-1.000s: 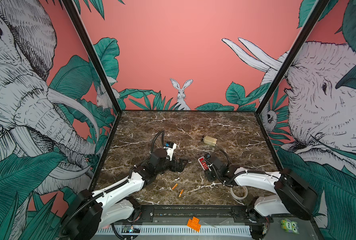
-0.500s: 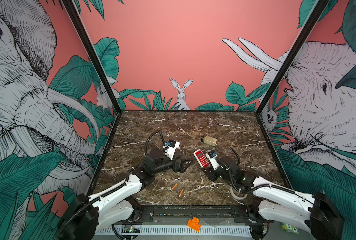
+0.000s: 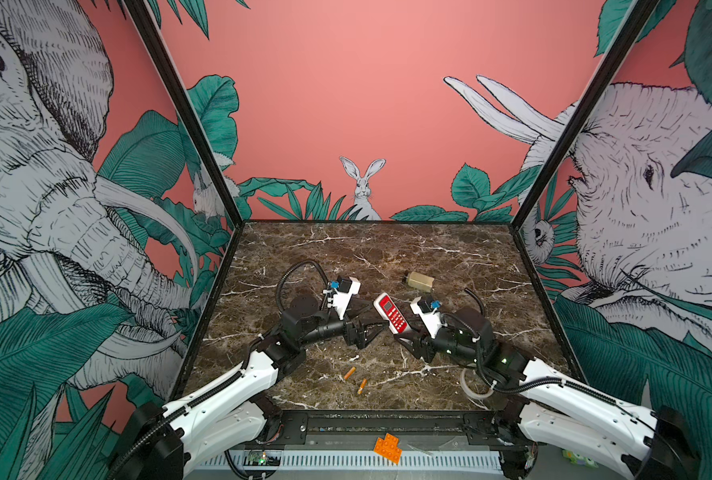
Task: Load the batteries into the remote control
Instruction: 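Lift the red remote upright with the right gripper toward the left gripper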
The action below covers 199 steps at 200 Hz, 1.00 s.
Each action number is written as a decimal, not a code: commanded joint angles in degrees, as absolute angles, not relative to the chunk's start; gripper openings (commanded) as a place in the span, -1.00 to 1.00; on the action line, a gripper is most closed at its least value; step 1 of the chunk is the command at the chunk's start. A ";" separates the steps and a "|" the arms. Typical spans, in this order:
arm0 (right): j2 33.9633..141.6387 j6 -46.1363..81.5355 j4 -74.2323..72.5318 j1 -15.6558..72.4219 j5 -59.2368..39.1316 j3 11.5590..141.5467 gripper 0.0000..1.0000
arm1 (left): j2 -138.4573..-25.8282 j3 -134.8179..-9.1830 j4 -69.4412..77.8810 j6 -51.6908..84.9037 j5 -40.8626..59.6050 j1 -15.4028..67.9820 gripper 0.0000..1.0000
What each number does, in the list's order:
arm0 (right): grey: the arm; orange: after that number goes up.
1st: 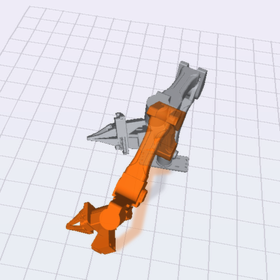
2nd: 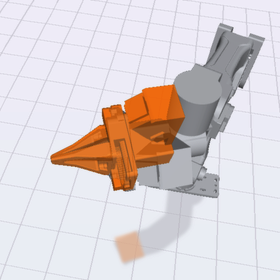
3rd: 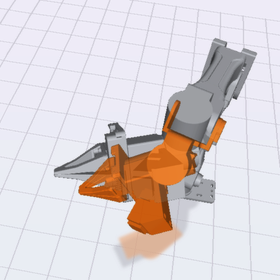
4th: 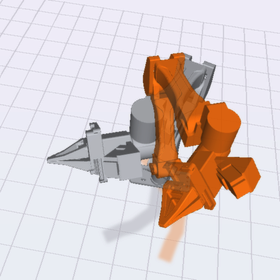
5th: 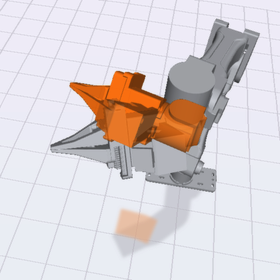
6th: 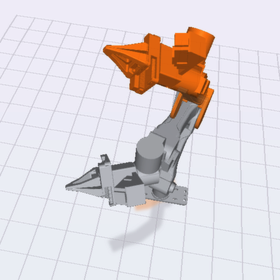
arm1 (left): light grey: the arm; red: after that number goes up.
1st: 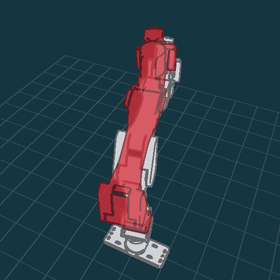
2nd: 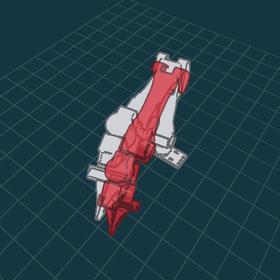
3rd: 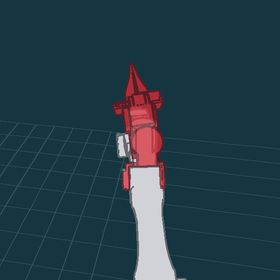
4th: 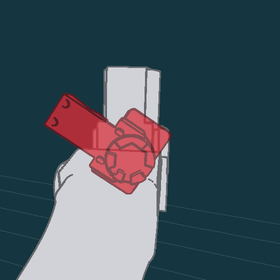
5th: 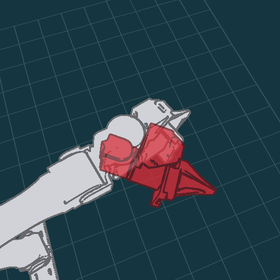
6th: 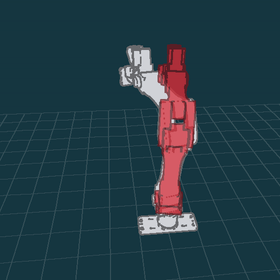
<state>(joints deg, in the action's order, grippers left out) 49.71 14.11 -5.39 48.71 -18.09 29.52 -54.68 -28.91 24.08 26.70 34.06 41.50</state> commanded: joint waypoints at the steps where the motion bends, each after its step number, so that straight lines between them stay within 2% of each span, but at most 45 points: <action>1: 47.61 13.12 -12.39 48.80 -23.91 29.09 -0.64 | -53.89 -31.01 27.24 26.03 37.91 41.75 0.96; 53: 48.59 14.94 -17.47 48.78 -29.86 29.09 -0.68 | -54.66 -32.11 33.61 28.39 43.19 42.01 0.96; 128: 50.07 18.31 -22.89 48.78 -36.20 29.46 -0.69 | -55.30 -32.99 37.20 29.36 46.61 42.47 0.84; 199: 51.18 20.26 -26.90 48.78 -38.58 28.52 -0.69 | -57.32 -33.78 39.16 30.06 48.08 43.57 0.46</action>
<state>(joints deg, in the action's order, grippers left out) 51.35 19.35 -21.58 48.71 -36.51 29.08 -57.34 -32.12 35.73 29.52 46.44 42.83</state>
